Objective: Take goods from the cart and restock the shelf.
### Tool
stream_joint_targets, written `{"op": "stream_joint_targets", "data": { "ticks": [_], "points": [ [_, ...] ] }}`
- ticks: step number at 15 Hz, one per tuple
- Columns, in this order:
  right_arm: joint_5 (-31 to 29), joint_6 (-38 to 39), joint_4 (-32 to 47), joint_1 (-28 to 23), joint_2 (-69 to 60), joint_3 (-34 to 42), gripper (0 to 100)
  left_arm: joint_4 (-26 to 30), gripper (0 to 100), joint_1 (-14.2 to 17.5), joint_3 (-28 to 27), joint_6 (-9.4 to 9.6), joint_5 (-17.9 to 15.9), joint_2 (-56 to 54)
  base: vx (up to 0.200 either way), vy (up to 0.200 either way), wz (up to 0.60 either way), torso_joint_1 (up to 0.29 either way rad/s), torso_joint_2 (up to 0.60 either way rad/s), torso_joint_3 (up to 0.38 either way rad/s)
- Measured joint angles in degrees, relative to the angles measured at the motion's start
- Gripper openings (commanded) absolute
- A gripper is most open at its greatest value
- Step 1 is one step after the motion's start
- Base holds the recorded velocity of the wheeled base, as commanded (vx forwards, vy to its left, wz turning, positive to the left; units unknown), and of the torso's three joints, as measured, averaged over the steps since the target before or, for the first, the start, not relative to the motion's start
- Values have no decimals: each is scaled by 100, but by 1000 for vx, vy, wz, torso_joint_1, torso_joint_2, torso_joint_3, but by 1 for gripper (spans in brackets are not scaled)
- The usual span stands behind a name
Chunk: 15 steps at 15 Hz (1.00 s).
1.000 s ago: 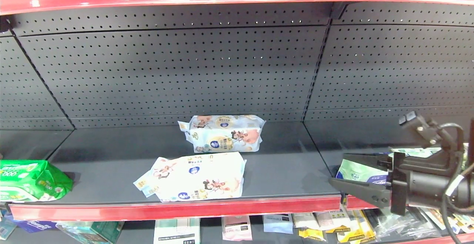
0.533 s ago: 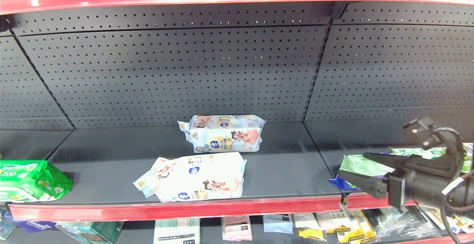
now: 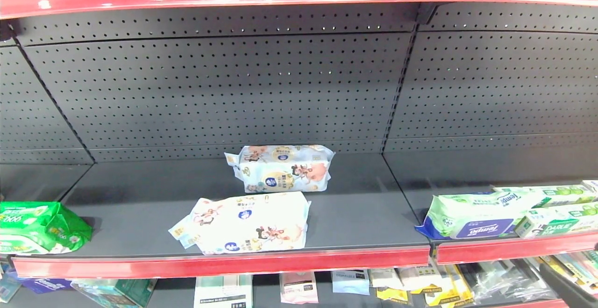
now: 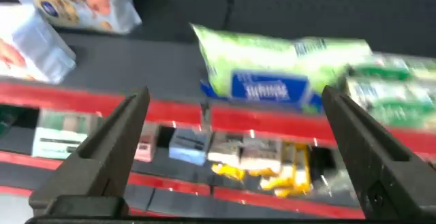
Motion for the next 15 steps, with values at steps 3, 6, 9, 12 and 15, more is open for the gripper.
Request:
{"op": "stream_joint_targets", "data": {
  "ticks": [3, 6, 9, 12, 15],
  "points": [
    [-249, -2, 1320, -163, -1654, 182, 100, -2, 100, 0, 0, 4, 2, -2, 0, 0, 0, 0, 0, 0],
    [-594, 195, 2004, -278, -2484, 247, 100, -2, 100, 0, 0, 2, 0, 0, 0, 0, 0, 0, 0, 0],
    [20, -71, 2039, -319, -2704, 300, 100, 0, 100, 0, 0, 9, 2, -2, 0, 0, 0, 0, 0, 0],
    [52, -71, 2092, -897, -2740, 322, 100, -2, 100, 0, 0, 17, -5, 0, 0, 0, 0, 0, 0, 0],
    [343, -44, 2165, -1231, -2798, 333, 100, 0, 100, 0, 0, 15, -2, 0, 0, 0, 0, 0, 0, 0]
  ]
}}
